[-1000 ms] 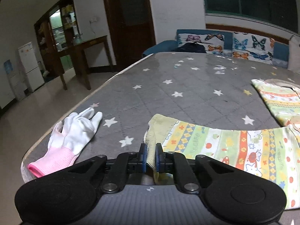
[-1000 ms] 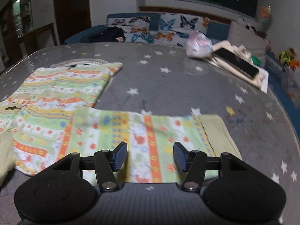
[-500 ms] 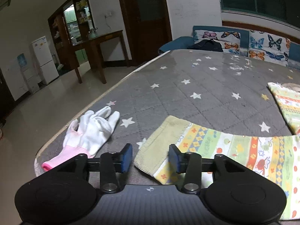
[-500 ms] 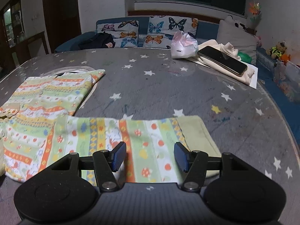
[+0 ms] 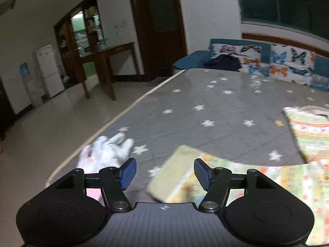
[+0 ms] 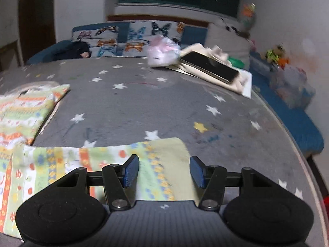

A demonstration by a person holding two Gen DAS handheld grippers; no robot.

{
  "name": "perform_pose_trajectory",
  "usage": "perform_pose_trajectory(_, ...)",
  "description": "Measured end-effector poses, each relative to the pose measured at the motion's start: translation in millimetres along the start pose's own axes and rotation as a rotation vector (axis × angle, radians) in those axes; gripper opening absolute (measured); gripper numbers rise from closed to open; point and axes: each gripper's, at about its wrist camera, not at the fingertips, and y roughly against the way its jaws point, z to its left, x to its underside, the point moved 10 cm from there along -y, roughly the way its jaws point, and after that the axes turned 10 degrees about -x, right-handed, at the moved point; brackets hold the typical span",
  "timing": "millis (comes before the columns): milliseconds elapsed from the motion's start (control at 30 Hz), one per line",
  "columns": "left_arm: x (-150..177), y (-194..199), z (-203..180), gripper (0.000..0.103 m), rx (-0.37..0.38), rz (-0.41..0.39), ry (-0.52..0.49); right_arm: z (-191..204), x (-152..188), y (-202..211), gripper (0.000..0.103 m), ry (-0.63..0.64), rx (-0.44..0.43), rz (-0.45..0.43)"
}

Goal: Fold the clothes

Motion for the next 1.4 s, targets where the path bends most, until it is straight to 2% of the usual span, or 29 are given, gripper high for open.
perform_pose_trajectory(233,-8,42,-87,0.069,0.222,-0.045,-0.086,-15,4,2,0.058,-0.054,-0.015,0.010)
perform_pose_trajectory(400,4,82,-152,0.070,0.386,-0.058,-0.177,-11,6,15,0.058,-0.069,-0.042,-0.003)
perform_pose_trajectory(533,23,115,-201,0.071,0.514,-0.055,-0.252,5,8,29,0.059,-0.032,-0.093,-0.009)
perform_pose_trajectory(633,36,138,-231,0.072,0.572,-0.077,-0.310,25,15,34,0.060,0.000,-0.144,0.002)
perform_pose_trajectory(733,48,154,-253,0.074,0.610,-0.096,-0.354,49,26,39,0.060,0.045,-0.199,0.017)
perform_pose_trajectory(833,58,163,-267,0.074,0.625,-0.122,-0.400,65,39,41,0.060,0.103,-0.211,0.033)
perform_pose_trajectory(1000,69,165,-277,0.075,0.640,-0.128,-0.439,69,49,46,0.065,0.132,-0.206,0.038)
perform_pose_trajectory(1267,87,165,-281,0.075,0.639,-0.123,-0.483,72,55,55,0.065,0.155,-0.200,0.030)
perform_pose_trajectory(1400,89,163,-281,0.075,0.644,-0.123,-0.473,73,59,60,0.066,0.163,-0.193,0.025)
